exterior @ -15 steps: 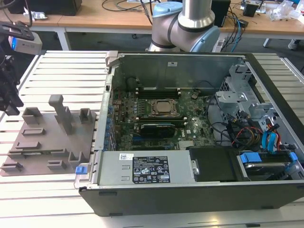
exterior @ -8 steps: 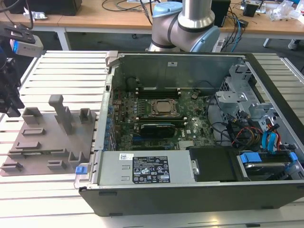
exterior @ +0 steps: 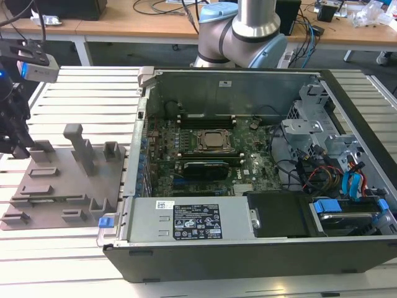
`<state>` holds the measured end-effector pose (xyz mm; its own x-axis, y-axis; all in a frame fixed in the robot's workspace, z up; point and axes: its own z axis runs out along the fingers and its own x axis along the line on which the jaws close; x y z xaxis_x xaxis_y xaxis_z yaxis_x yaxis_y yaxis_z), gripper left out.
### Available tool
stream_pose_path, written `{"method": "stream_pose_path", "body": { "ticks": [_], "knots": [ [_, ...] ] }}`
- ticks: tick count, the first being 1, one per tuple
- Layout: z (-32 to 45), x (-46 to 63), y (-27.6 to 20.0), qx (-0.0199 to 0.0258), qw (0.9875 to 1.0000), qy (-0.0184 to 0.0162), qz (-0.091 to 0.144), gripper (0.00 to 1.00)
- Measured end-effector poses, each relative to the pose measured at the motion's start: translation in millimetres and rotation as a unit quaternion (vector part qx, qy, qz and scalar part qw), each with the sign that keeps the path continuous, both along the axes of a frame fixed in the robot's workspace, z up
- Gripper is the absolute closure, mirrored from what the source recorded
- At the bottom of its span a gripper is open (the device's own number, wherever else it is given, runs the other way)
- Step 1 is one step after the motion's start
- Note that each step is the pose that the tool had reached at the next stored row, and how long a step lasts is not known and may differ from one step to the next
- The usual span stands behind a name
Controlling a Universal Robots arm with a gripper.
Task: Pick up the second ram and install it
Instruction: 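Pick up the second ram and move it above second insertion slot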
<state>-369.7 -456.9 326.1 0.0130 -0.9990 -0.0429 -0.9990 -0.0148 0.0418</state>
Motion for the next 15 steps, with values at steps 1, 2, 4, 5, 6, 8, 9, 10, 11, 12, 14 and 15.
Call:
{"method": "stream_pose_path", "body": {
  "ticks": [1,2,4,5,6,8,9,10,11,12,14,15],
  "knots": [
    [-1.2,0.0,-0.2,0.0000,1.0000,0.0000,0.000,0.70],
    [-2.0,0.0,-0.3,0.0000,1.0000,0.0000,0.000,0.70],
    [-4.3,0.0,-0.6,0.0000,1.0000,0.0000,0.000,0.70],
    [-5.4,0.0,-0.7,0.0000,1.0000,0.0000,0.000,0.70],
    [-6.6,0.0,-0.8,0.0000,1.0000,0.0000,0.000,0.70],
    [-8.3,0.0,-0.9,0.0001,1.0000,-0.0001,0.000,0.70],
    [-10.4,0.0,-0.9,0.0001,1.0000,-0.0001,0.000,0.70],
    [-13.0,0.0,-1.0,0.0001,1.0000,-0.0001,0.000,0.70],
    [-15.7,0.0,-1.4,0.0001,1.0000,0.0000,0.000,0.70],
    [-17.8,0.1,-2.3,0.0000,1.0000,0.0000,0.000,0.70],
    [-20.1,0.0,-4.1,0.0001,1.0000,0.0000,0.000,0.70],
    [-21.7,0.1,-5.4,0.0001,1.0000,-0.0001,0.002,0.70]
  ]
}}
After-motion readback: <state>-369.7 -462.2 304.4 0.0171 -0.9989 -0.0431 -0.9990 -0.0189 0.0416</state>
